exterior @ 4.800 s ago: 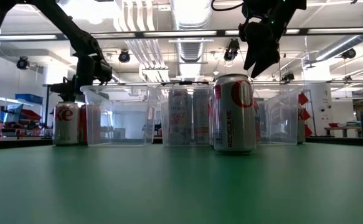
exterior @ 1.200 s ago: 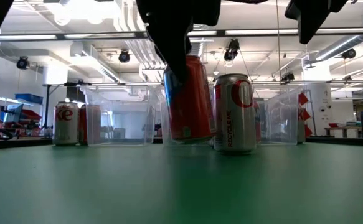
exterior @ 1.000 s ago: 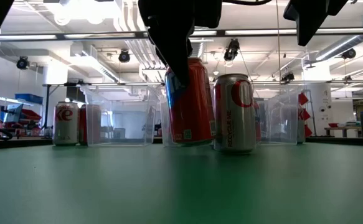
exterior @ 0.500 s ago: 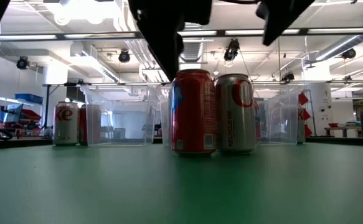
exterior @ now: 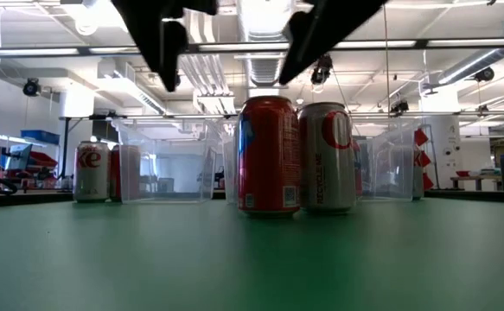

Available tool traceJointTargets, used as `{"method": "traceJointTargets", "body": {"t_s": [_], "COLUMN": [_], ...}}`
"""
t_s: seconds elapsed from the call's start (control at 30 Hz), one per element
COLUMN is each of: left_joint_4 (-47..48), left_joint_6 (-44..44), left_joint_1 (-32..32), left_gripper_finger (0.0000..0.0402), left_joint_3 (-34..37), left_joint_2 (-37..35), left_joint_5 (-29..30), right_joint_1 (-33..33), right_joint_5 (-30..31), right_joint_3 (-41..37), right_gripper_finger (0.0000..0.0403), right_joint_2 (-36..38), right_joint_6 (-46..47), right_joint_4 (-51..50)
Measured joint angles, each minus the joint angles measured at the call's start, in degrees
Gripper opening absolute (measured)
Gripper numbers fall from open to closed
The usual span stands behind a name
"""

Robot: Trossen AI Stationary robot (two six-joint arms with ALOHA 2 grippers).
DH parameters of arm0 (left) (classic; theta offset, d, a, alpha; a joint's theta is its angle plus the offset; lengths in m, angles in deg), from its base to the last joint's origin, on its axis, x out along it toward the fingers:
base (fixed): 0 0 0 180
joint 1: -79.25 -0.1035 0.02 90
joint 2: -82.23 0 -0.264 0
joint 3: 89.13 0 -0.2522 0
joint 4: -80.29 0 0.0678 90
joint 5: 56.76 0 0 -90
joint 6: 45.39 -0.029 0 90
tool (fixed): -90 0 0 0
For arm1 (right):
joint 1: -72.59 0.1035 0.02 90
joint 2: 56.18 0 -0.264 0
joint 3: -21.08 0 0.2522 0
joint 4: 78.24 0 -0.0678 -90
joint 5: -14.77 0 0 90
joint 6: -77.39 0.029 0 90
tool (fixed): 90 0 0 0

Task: Sort soda cans
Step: Put the red soda can into the right transparent bin

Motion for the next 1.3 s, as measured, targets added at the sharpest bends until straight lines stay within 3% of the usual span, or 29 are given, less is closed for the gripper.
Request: {"method": "traceJointTargets", "body": {"t_s": [0.17, 0.4, 0.77, 0.9, 1.1, 1.3], "left_joint_4": [-0.6, -2.3, -8.4, -12.0, -14.4, -14.1], "left_joint_6": [6.7, 15.7, 19.9, 20.3, 21.0, 20.1], "left_joint_1": [0.0, 0.0, 0.0, 0.0, 0.0, -0.2], "left_gripper_finger": [0.0362, 0.0362, 0.0362, 0.0362, 0.0362, 0.0362], "left_joint_3": [5.9, 13.3, 22.4, 23.3, 20.9, 16.6], "left_joint_2": [-7.7, -15.6, -19.7, -19.9, -19.9, -20.0], "left_joint_5": [0.3, 3.0, 5.8, 9.2, 15.7, 20.4], "right_joint_1": [-2.2, -3.9, -6.2, -6.3, -6.4, -6.6], "right_joint_5": [-4.6, -4.8, -5.1, -4.9, -4.6, -4.6], "right_joint_3": [3.8, 5.0, 4.9, 4.9, 5.6, 13.2], "right_gripper_finger": [0.0366, 0.0366, 0.0366, 0.0355, 0.03, 0.0297], "right_joint_2": [-4.8, -9.1, -12.9, -14.1, -14.0, -11.1], "right_joint_6": [-3.7, -4.9, -2.7, -2.6, -1.7, -2.1], "right_joint_4": [0.3, 0.5, 0.3, 0.4, -0.3, -5.8]}}
